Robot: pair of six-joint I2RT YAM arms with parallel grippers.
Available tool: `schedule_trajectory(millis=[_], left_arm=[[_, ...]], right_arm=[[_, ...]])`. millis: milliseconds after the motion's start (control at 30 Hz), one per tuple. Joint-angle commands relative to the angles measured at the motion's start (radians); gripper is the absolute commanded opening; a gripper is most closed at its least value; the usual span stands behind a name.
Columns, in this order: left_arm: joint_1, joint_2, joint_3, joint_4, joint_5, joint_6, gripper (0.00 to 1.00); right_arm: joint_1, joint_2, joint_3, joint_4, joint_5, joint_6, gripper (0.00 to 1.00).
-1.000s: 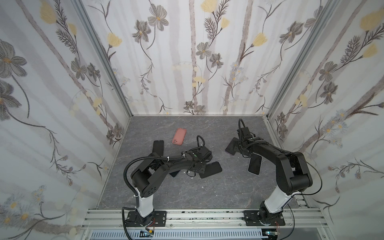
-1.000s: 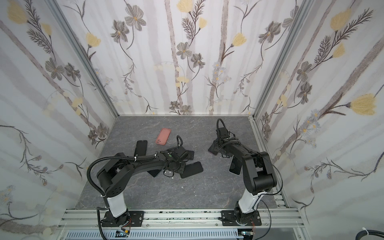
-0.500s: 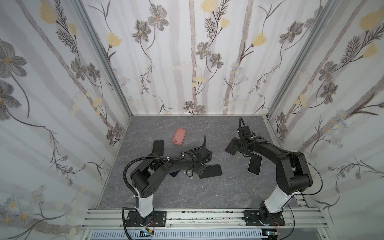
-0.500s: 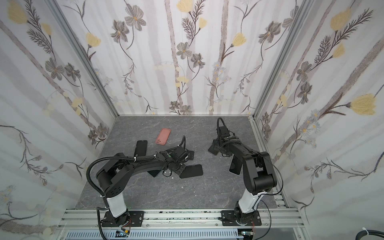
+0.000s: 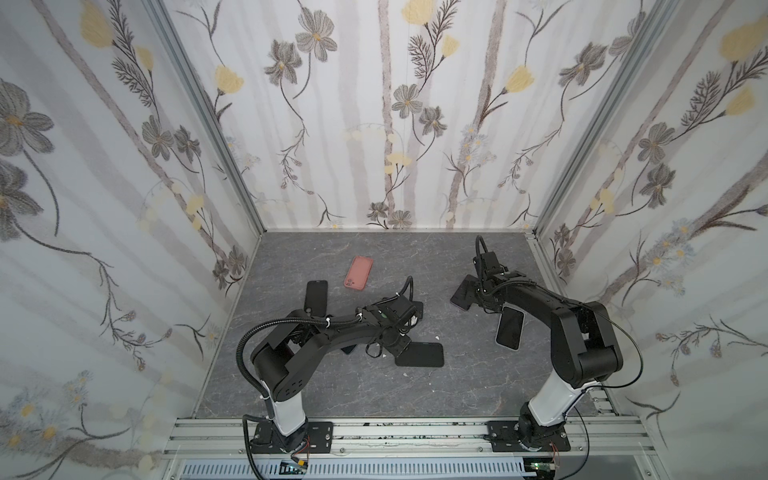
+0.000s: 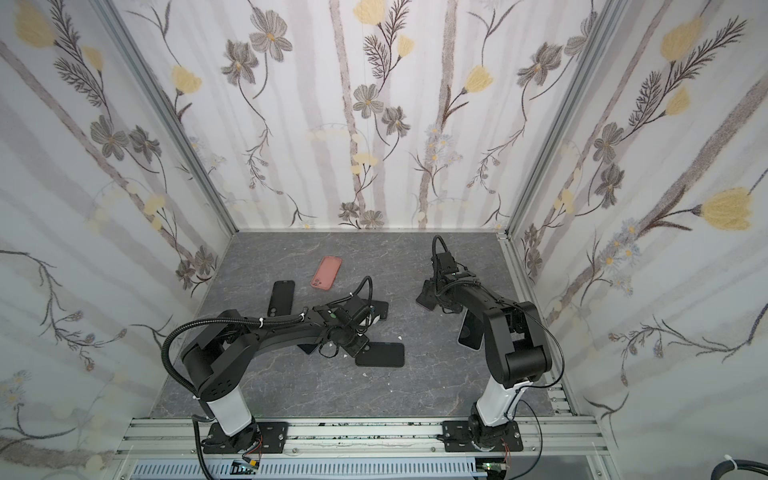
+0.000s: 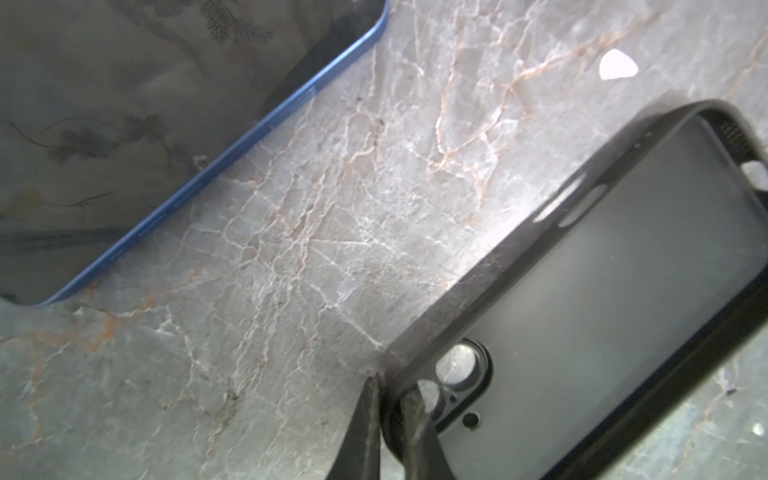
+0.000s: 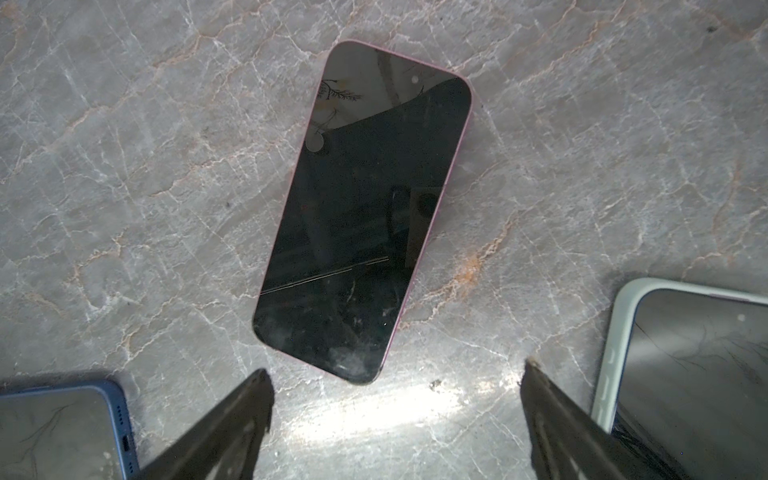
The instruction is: Put the phone into the phone case
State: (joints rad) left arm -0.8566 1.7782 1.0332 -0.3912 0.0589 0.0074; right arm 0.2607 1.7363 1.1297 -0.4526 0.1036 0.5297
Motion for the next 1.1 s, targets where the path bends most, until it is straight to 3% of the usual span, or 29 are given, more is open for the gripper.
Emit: schedule_trajectory(millis=[0,167,400,633,867,1067], left_arm=[[0.004,-0.011,0.014,-0.003,0.022,-0.013,0.24],[0.008,-0.068,0.013,0.043,0.024,-0.07,0.46],[0.032,-0.187,0.011,0.053,-0.034,-0.074,0.62],[0.074,-0.316,-0.028,0.12,-0.125,-0.014,0.68],[0.137,-0.417,-0.127,0.288,-0.138,0.064,0.78],[0.181,-0.429,-0.164,0.358,-0.098,0.034,0.78]], right_arm=[[0.005,0.018,0.025,-0.003,0.02,0.033,0.93],[0.009,0.038,0.045,0.024,0.064,0.091,0.97],[0.011,0.096,0.084,0.049,0.09,0.182,1.0],[0.036,0.175,0.143,0.036,0.083,0.213,1.0],[0.056,0.241,0.172,-0.004,0.102,0.244,0.98],[0.069,0.261,0.165,-0.017,0.111,0.262,0.97]])
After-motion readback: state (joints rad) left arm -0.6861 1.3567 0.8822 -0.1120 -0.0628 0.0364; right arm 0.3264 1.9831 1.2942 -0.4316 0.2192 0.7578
